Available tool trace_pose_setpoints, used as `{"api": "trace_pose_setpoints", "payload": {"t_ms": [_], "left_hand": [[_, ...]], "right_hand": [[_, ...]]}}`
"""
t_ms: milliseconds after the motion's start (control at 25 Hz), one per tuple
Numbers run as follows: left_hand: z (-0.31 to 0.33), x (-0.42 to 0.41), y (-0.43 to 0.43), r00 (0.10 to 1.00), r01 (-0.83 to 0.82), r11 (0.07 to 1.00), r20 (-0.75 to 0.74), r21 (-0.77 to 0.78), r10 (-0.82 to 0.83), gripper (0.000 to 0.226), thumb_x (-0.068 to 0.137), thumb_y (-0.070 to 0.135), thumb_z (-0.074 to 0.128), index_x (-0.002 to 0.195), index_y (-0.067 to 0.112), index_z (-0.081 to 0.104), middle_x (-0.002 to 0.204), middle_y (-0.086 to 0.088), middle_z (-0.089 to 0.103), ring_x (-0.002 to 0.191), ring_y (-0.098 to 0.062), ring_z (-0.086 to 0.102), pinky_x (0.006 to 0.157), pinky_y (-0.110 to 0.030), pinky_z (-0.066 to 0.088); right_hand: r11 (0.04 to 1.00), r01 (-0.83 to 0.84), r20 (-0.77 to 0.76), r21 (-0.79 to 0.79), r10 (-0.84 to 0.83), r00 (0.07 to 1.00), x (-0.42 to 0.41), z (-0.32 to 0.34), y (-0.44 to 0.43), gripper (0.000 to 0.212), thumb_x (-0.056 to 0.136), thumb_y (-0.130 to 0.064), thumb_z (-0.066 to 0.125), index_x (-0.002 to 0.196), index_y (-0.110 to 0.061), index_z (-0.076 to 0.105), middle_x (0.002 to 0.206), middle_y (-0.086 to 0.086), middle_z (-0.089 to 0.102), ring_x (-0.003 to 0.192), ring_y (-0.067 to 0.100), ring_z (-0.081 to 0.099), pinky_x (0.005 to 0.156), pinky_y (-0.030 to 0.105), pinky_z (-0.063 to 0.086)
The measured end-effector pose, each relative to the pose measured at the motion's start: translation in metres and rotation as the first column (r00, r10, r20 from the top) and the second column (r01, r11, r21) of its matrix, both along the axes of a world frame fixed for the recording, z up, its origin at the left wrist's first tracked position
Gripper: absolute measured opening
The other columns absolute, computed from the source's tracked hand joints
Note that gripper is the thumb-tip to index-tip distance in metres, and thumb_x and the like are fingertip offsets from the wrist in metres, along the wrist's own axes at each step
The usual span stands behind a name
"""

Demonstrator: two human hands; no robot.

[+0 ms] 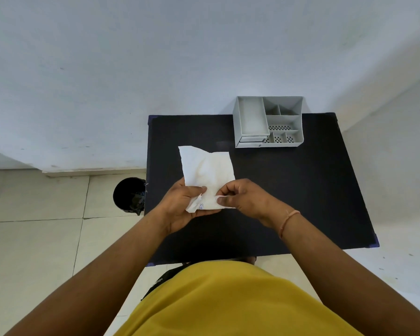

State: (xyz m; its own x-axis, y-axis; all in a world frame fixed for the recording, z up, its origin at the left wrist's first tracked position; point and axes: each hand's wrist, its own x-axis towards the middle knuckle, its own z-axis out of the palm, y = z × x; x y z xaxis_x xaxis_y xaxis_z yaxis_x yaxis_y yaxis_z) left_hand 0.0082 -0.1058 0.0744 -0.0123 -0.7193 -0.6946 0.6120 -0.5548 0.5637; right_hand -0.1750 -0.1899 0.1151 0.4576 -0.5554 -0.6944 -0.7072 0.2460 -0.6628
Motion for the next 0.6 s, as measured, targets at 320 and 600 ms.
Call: {"api": "trace_pose_setpoints", "payload": {"t_ms": [320, 600], "left_hand": [[-0.004, -0.017, 0.0, 0.965, -0.171, 0.983, -0.19, 0.074, 0.182, 0.041, 0.106, -0.003, 0.051, 0.14, 0.02, 0.057, 0.137, -0.019, 0.068, 0.111, -0.045, 0.074, 0.068, -0.053, 0.068], [0.0, -0.019, -0.001, 0.998, -0.016, 0.998, -0.063, -0.061, 0.012, 0.048, 0.098, -0.011, 0.059, 0.133, 0.022, 0.065, 0.126, -0.012, 0.076, 0.113, -0.039, 0.075, 0.077, -0.05, 0.068]], "right_hand": [[0.966, 0.237, 0.209, 0.107, -0.255, 0.944, -0.024, -0.012, 0.012, 0.018, 0.099, -0.015, 0.071, 0.115, -0.015, 0.078, 0.121, -0.005, 0.071, 0.113, 0.009, 0.063, 0.084, 0.017, 0.052], [0.969, 0.183, 0.144, 0.167, -0.208, 0.968, -0.035, -0.006, 0.009, 0.02, 0.098, -0.023, 0.072, 0.11, -0.01, 0.079, 0.115, -0.002, 0.073, 0.111, 0.013, 0.063, 0.086, 0.022, 0.047]]}}
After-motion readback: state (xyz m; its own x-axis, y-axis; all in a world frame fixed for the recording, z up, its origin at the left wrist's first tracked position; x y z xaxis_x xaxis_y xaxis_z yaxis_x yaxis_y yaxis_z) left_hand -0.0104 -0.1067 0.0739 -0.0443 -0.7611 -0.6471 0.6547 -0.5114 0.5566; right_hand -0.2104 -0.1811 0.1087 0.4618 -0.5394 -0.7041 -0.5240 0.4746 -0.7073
